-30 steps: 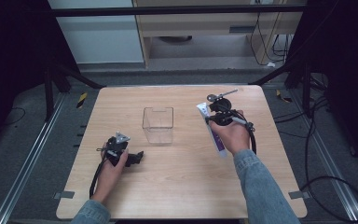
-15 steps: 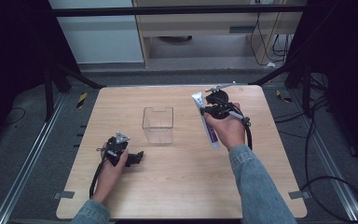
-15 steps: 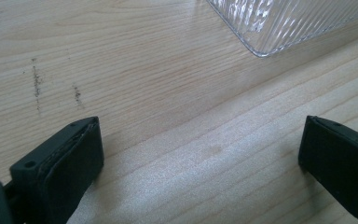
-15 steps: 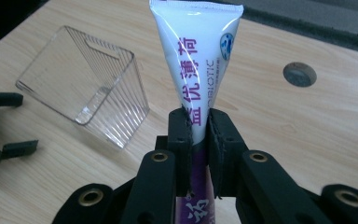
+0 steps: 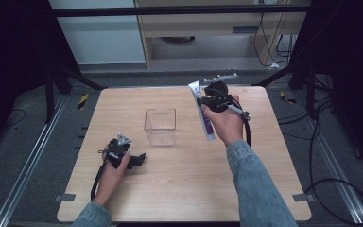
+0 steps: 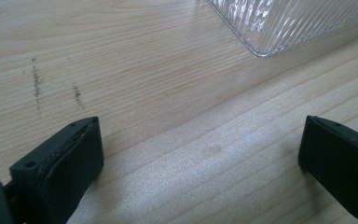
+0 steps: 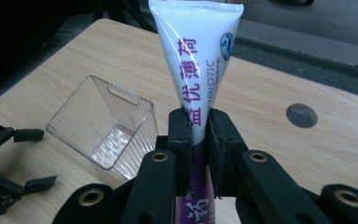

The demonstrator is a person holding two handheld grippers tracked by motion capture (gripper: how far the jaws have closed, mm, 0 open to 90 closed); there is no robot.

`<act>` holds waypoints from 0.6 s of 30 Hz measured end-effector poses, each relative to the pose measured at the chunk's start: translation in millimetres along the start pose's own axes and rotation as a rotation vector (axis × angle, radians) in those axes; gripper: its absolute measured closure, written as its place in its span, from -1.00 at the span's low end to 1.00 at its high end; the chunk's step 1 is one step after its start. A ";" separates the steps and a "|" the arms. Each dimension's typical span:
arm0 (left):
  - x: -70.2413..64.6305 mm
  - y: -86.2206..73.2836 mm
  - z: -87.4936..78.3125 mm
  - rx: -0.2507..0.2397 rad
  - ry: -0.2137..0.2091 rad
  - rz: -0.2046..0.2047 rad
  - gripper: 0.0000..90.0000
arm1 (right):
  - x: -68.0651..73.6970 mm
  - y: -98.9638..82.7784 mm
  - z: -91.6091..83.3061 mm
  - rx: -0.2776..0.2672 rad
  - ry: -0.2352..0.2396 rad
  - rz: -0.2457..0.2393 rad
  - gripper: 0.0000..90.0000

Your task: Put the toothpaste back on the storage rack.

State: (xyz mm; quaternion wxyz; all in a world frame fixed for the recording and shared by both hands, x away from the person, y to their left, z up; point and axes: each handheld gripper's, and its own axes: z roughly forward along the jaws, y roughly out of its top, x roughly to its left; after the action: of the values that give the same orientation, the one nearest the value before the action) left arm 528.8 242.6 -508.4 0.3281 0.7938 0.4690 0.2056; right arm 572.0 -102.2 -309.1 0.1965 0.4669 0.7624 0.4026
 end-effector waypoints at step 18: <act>0.0 0.0 0.0 0.001 0.000 0.000 -1.00 | 10.8 19.9 5.5 -0.119 0.017 -0.011 0.79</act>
State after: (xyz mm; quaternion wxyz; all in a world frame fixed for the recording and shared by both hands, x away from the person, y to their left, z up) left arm 528.8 242.6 -508.4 0.3278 0.7940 0.4689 0.2056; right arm 581.5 -85.7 -295.7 0.2194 0.4468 0.7413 0.4502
